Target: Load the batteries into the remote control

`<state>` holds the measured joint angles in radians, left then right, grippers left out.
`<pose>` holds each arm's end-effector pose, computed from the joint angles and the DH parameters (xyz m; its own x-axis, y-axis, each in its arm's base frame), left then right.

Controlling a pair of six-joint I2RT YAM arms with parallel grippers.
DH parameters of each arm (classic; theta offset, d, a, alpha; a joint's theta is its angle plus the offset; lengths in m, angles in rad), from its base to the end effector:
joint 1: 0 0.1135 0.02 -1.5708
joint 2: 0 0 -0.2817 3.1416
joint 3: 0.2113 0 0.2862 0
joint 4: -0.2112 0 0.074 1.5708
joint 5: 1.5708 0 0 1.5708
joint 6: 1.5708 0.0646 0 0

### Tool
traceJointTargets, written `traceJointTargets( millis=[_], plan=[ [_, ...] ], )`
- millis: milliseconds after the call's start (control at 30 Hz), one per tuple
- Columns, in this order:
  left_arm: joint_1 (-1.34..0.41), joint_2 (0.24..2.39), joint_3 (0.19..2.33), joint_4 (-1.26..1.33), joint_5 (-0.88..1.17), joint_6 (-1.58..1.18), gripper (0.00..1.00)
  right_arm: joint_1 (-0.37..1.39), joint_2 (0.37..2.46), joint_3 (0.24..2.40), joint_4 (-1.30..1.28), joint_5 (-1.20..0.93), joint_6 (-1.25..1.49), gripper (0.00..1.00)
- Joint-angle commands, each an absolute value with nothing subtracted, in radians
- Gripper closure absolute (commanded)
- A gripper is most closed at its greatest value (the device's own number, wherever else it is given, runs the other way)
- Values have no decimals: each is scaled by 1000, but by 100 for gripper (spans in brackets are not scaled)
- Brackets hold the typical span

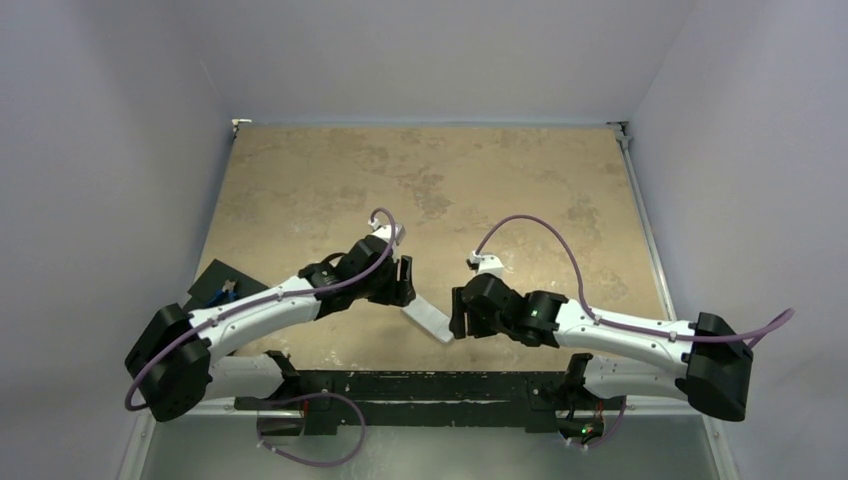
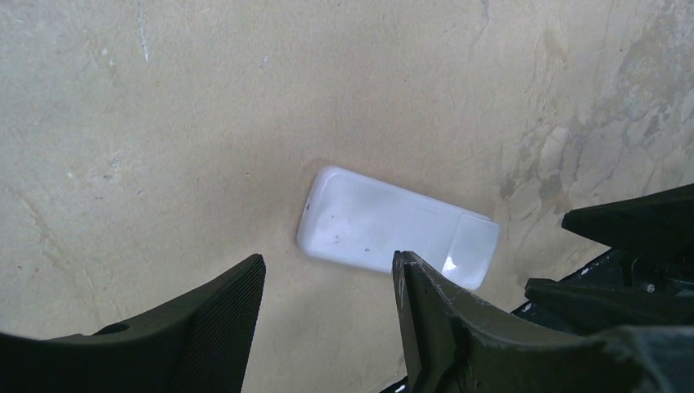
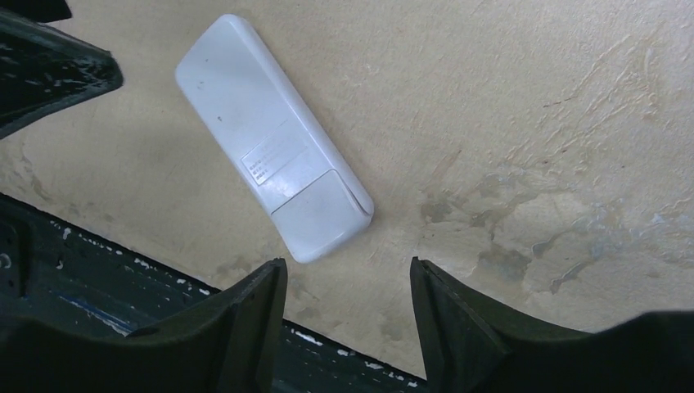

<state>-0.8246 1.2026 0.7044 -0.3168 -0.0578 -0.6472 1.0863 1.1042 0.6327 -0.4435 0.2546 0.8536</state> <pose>0.1983 -0.2090 0.1946 -0.8199 0.0001 -0.5726 0.2655 0.8860 -0.3801 0.1323 0.2164 0.1833 -0.8341 -0.0188 -0.5513 -0.2377 0.9141 0.3284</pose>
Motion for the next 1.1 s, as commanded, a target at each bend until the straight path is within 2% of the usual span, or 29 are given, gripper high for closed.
traceJointTargets(
  millis=[0, 600, 700, 900, 1067],
  plan=[
    [-818, 1260, 690, -186, -31, -666, 41, 1084, 1087, 618, -387, 294, 901, 37],
    [-818, 1430, 617, -25, 47, -687, 42, 1084, 1100, 571, -347, 306, 939, 38],
    [-818, 1425, 600, -20, 50, -689, 45, 1083, 1116, 572, -348, 295, 940, 44],
    [-819, 1419, 565, 22, 72, -695, 52, 1084, 1136, 572, -333, 280, 959, 45],
    [-818, 1408, 535, 37, 89, -703, 56, 1083, 1140, 574, -348, 310, 986, 50]
  ],
)
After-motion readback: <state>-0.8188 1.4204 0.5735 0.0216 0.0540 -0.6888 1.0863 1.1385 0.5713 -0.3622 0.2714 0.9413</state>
